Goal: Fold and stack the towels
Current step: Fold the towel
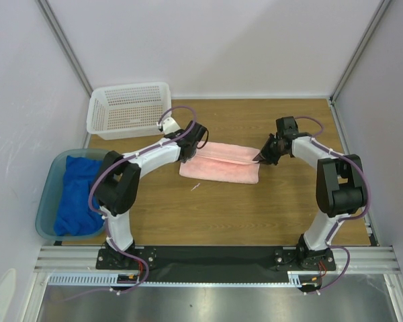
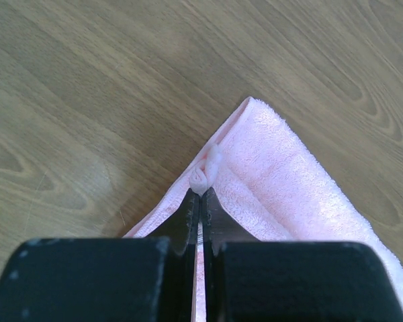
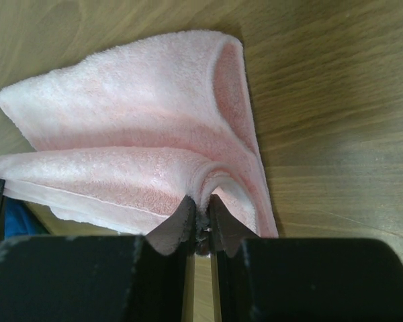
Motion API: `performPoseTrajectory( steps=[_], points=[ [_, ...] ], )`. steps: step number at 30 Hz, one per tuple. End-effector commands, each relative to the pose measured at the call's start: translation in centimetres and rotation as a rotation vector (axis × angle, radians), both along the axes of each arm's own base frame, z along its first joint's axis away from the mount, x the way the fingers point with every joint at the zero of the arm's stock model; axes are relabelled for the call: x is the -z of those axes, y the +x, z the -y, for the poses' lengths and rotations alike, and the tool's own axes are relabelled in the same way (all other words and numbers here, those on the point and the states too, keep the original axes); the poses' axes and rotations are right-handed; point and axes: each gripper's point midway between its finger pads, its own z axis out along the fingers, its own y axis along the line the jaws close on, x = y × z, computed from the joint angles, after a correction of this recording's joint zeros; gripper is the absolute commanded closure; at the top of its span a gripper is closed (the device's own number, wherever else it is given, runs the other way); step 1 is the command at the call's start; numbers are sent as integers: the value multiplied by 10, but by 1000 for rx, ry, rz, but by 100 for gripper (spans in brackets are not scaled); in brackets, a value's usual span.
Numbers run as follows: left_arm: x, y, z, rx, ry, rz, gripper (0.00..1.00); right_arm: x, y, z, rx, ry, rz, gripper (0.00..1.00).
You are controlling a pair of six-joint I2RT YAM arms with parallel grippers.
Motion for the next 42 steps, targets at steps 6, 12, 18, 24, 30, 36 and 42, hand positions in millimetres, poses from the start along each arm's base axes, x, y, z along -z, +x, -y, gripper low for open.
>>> performPoseTrajectory(
  steps=[6,12,18,24,30,36,42],
  points=[
    [-30,15,-60,-137,188,44,100,-10,13,38,55,-137,22,100],
    [-28,23,-57,-133,195,48,100,-2,15,40,50,-144,16,100],
    [-7,27,-52,-120,186,13,100,15,18,45,48,-155,-18,100],
    [-4,31,-55,-131,209,0,100,16,29,47,41,-156,-15,100],
    [-8,36,-56,-165,228,-7,100,9,43,45,35,-147,0,100],
    [-2,28,-66,-230,225,-37,100,10,44,44,36,-143,-19,100],
    [2,21,-71,-252,230,-57,100,14,46,43,39,-136,-29,100]
  ],
)
